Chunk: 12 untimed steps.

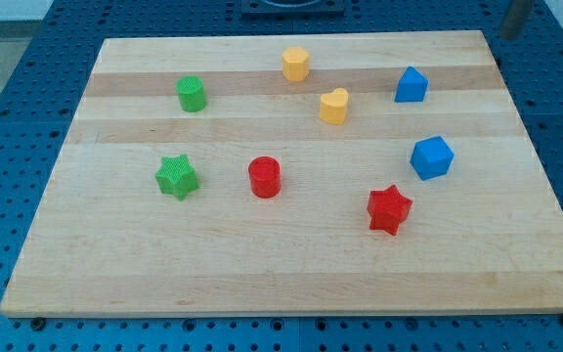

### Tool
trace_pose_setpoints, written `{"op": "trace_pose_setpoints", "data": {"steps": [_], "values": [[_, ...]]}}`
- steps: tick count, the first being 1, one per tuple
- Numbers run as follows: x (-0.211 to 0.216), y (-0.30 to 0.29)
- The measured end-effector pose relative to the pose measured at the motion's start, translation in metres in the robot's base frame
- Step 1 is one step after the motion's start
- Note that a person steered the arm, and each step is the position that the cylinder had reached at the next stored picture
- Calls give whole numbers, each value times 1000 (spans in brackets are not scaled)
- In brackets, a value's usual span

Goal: Move green circle towards center

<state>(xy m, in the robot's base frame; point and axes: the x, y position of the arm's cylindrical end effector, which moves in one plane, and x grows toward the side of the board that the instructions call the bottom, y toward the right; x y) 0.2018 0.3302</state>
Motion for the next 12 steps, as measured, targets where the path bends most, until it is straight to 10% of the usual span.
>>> {"op": "trace_pose_setpoints", "data": {"steps": [8,10,12], "values": [[0,-57],[93,-98],[97,-95]]}}
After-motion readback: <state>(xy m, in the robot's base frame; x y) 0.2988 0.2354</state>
